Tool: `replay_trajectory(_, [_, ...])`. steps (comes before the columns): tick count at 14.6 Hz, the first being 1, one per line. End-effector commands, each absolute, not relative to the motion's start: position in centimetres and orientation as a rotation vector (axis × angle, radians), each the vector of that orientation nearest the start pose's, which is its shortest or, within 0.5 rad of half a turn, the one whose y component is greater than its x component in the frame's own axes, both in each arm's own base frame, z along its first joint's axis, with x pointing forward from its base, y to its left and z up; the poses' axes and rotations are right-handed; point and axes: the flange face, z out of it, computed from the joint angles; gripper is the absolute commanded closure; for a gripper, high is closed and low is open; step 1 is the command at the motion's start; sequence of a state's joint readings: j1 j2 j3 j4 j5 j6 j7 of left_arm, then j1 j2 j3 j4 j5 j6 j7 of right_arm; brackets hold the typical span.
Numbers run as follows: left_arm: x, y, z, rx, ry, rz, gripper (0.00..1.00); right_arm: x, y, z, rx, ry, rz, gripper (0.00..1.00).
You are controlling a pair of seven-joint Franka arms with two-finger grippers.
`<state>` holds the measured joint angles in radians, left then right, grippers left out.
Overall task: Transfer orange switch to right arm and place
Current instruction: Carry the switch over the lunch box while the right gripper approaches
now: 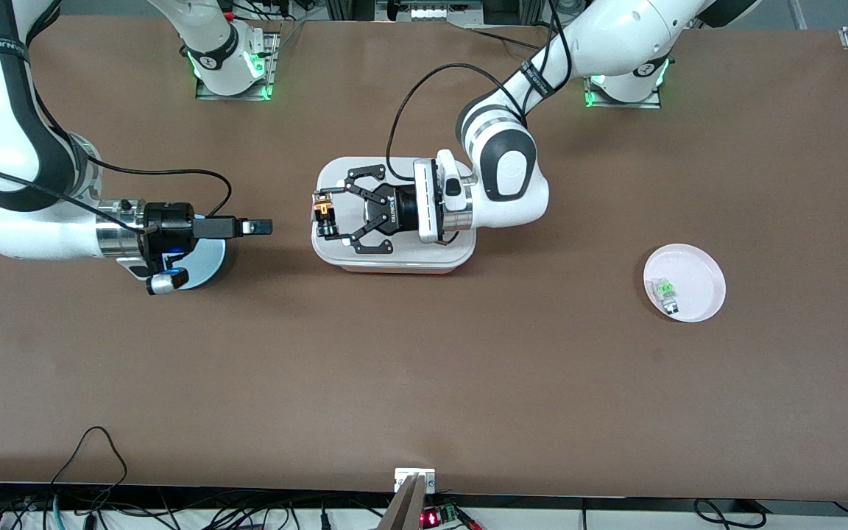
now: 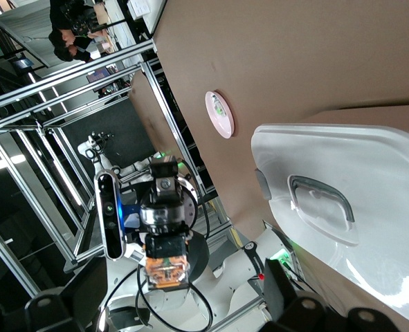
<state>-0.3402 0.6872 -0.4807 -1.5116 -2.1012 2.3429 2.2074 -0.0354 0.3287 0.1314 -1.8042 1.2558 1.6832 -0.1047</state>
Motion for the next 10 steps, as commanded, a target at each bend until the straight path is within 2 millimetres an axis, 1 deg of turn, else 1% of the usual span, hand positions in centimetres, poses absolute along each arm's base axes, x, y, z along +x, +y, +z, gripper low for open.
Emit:
replay_trajectory(1, [55.2,-51.7,34.3,1.376,-0.741,1.173,0.99,60.0,16.3,39.9,-1.841,0.244,0.421,0.00])
replay_trajectory(2, [55.3,-51.9,34.1,1.386,-0.738,1.175,0.99,59.8,17.0,40.1,-1.843,0.231,0.426,0.00])
replay_trajectory(3, [55.2,-52.3,33.8,1.391,-0.739,1.171,0.99,59.7,17.2,40.2,-1.843,0.235,0.432,0.00])
replay_trajectory(4, [55.5,-52.4,33.7,1.392,-0.733,1.175,0.99,59.6,17.5,40.3,-1.845,0.230,0.436,0.00])
replay_trajectory(7, [55.6,-52.5,33.7,1.391,-0.731,1.178,0.99,59.2,18.2,40.6,-1.846,0.215,0.441,0.00])
replay_trajectory(10, [55.6,-52.6,34.0,1.387,-0.730,1.179,0.99,59.0,18.9,40.3,-1.850,0.201,0.447,0.00])
